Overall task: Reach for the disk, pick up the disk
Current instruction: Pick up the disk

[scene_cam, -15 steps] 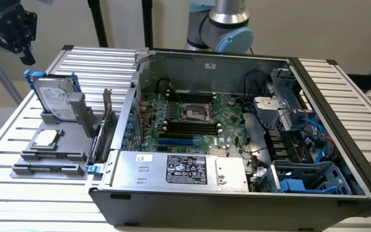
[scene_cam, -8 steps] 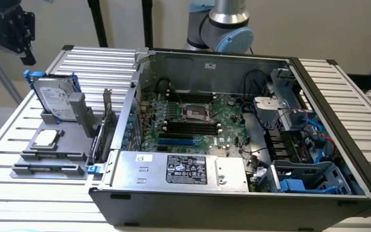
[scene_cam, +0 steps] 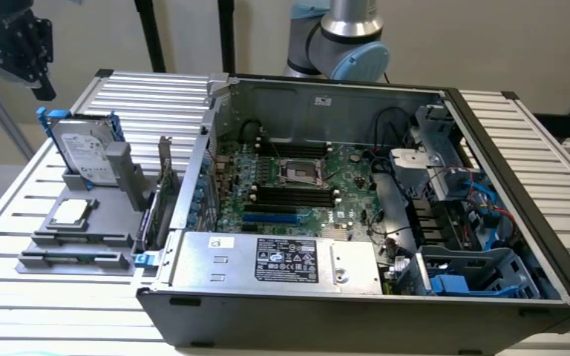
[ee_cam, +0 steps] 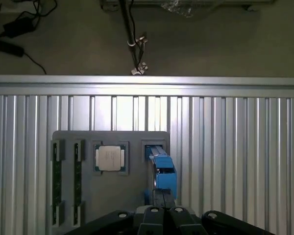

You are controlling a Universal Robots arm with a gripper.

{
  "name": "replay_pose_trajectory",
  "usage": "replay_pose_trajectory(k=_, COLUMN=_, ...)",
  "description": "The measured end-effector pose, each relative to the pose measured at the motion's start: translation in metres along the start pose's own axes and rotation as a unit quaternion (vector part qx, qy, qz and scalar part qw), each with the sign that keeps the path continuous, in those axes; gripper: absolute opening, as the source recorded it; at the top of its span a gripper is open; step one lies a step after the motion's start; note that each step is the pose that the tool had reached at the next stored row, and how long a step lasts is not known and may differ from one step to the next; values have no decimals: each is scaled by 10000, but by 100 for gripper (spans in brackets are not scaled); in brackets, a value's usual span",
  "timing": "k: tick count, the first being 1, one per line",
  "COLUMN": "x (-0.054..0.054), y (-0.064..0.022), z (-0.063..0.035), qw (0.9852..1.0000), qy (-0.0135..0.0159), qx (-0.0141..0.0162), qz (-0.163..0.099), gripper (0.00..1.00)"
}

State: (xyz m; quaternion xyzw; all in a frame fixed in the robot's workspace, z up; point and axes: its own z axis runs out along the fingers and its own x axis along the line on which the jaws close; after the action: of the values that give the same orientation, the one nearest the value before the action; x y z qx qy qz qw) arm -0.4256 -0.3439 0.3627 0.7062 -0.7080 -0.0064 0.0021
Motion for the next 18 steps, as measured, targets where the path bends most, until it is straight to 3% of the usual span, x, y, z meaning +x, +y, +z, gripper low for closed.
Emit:
replay_pose_trajectory(k=2, x=0, y=0, z=0, qw=10000, qy=0, qx=0, qz=0, gripper=24)
replay_pose_trajectory(k=3, x=0, y=-1, z=1, qw=10000, qy=0, qx=0, qz=0, gripper=24)
replay_pose_trajectory(k=6, x=0, y=-1, z=15, qw=10000, qy=0, qx=0, qz=0, gripper=42)
replay_pose_trajectory(k=7, x=0, y=-1, z=25, qw=10000, qy=0, qx=0, qz=0, gripper=42)
replay_pose_trajectory(k=9, x=-2, y=-1, z=50, qw=10000, qy=0, qx=0, qz=1, gripper=53)
replay_pose_trajectory(k=12, x=-4, y=-2, z=104, qw=10000, qy=0, qx=0, qz=2, gripper=59)
replay_pose_trajectory(k=13, x=-5, y=-2, z=122, qw=10000, qy=0, qx=0, qz=1, gripper=65)
replay_pose_trajectory(k=18, x=-6, y=-3, z=213, qw=10000, qy=0, qx=0, qz=1, gripper=65)
